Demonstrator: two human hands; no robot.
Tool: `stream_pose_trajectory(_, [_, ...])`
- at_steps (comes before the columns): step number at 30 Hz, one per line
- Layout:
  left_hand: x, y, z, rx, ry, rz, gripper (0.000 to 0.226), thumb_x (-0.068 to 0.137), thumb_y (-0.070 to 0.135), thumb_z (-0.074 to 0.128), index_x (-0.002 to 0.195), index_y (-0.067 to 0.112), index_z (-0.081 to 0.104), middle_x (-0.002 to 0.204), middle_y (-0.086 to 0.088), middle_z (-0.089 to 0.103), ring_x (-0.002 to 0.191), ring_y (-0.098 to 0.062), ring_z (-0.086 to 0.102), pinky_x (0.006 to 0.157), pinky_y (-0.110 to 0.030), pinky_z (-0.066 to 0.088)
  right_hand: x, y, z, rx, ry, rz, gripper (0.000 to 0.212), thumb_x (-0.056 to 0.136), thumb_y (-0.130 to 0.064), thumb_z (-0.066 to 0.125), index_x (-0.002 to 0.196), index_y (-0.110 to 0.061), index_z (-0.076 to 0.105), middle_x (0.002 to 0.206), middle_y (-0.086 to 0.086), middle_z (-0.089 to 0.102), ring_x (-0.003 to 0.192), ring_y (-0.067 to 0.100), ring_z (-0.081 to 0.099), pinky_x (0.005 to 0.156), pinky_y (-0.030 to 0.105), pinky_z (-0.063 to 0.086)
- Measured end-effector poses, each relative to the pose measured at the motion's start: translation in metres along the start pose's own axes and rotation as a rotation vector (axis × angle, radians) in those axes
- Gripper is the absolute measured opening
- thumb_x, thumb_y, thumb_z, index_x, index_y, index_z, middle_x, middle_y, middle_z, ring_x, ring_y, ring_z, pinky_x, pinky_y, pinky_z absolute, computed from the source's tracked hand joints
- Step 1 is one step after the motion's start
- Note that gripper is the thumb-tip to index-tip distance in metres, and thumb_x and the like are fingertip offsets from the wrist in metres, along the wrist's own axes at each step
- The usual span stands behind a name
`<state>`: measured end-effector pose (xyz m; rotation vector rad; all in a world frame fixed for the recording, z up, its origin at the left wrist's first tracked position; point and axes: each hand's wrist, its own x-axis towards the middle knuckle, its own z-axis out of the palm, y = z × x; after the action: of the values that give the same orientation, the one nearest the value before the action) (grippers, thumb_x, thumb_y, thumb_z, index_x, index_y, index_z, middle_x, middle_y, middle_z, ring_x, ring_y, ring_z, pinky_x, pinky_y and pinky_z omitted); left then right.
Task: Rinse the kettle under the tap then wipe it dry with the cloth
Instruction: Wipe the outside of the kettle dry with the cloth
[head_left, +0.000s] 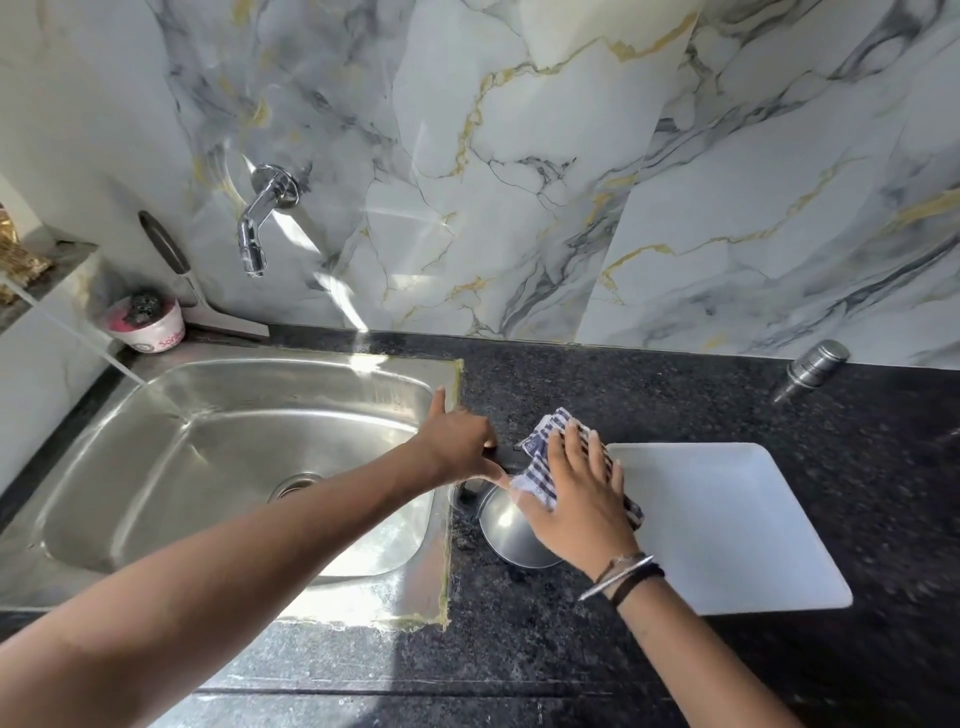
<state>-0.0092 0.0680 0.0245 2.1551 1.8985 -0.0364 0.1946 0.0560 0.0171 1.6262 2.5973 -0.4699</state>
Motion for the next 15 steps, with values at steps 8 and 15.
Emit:
stream_pose_trajectory(8, [0.0, -0.001, 0.0, -0.004, -0.005, 0.008, 0.054, 0.073, 0.071, 0.062, 0.09, 0.021, 0.073, 0.091, 0.002, 0.071, 0.106, -0.021, 0.06, 0.113, -0.066, -0.005, -0.006, 0.012, 0.007, -0.034, 0.199, -0.188, 0.066, 0.089, -0.009, 0.061, 0.15, -0.026, 0.044, 0.165, -0.009, 0.028, 0.156, 0.023, 0.018, 0.126, 0.052, 0.011])
stream_pose_trajectory(15, [-0.003, 0.001, -0.003, -0.014, -0.011, 0.007, 0.047, 0.078, 0.065, 0.063, 0.099, 0.024, 0.073, 0.098, 0.004, 0.073, 0.108, -0.019, 0.062, 0.114, -0.064, -0.005, -0.029, 0.031, 0.021, -0.258, 0.365, -0.546, 0.063, 0.071, 0.009, 0.06, 0.127, -0.019, 0.069, 0.147, -0.002, 0.058, 0.141, 0.029, 0.048, 0.116, 0.056, 0.025])
